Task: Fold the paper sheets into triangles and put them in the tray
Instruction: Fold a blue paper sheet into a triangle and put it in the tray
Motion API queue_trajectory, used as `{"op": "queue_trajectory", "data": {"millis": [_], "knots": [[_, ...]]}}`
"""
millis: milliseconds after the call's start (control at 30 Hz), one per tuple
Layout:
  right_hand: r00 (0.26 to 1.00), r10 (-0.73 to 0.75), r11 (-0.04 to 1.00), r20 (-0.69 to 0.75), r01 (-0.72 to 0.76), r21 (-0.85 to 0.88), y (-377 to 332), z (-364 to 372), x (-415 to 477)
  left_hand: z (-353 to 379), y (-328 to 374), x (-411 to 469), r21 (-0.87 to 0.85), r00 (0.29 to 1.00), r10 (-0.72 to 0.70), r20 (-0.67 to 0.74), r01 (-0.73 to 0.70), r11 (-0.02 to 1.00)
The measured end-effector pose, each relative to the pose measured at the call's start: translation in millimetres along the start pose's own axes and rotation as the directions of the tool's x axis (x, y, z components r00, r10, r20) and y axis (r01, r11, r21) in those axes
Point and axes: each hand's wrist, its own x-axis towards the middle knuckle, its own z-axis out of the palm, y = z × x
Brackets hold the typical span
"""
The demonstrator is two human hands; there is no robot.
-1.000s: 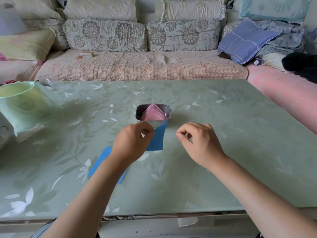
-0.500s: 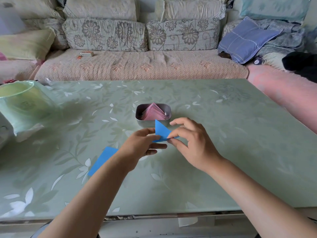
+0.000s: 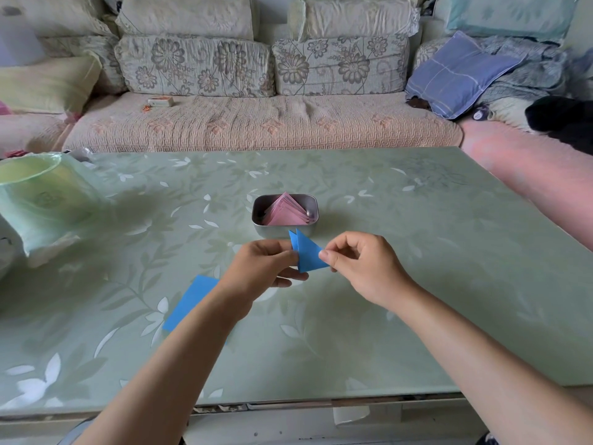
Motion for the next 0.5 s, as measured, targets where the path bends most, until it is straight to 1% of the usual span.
{"op": "queue_trajectory", "data": {"millis": [100,200,233,300,367,500], "knots": [[1.000,0.016,0.999,0.018,-0.016,-0.031,1,0,1,0,0,1,0.038,1.000,0.007,-0.022,-0.006,0.999],[0.999,0.012,0.997,0.031,-0.010,-0.077,2,-2,2,2,0,0,0.024,1.000,0.014,-0.022,-0.014,1.000],[0.999,0.006,0.997,0.034,-0.003,-0.083,2,-3,2,3,-1,0,0.041,0.999,0.032,-0.023,-0.031,0.999],[0.999,-0.007,0.996,0.040,0.011,-0.087,2,-4,2,6,-3,0,0.128,0.995,0.092,-0.032,-0.087,0.988],[0.999,-0.012,0.998,0.035,0.014,-0.064,2,-3,1,9,-6,1,0.149,0.991,0.123,-0.056,-0.113,0.982],[0.998,0.047,0.997,0.028,-0.049,0.056,0,-2,1,11,-9,1,0.094,0.991,0.112,-0.067,-0.105,0.990]]}}
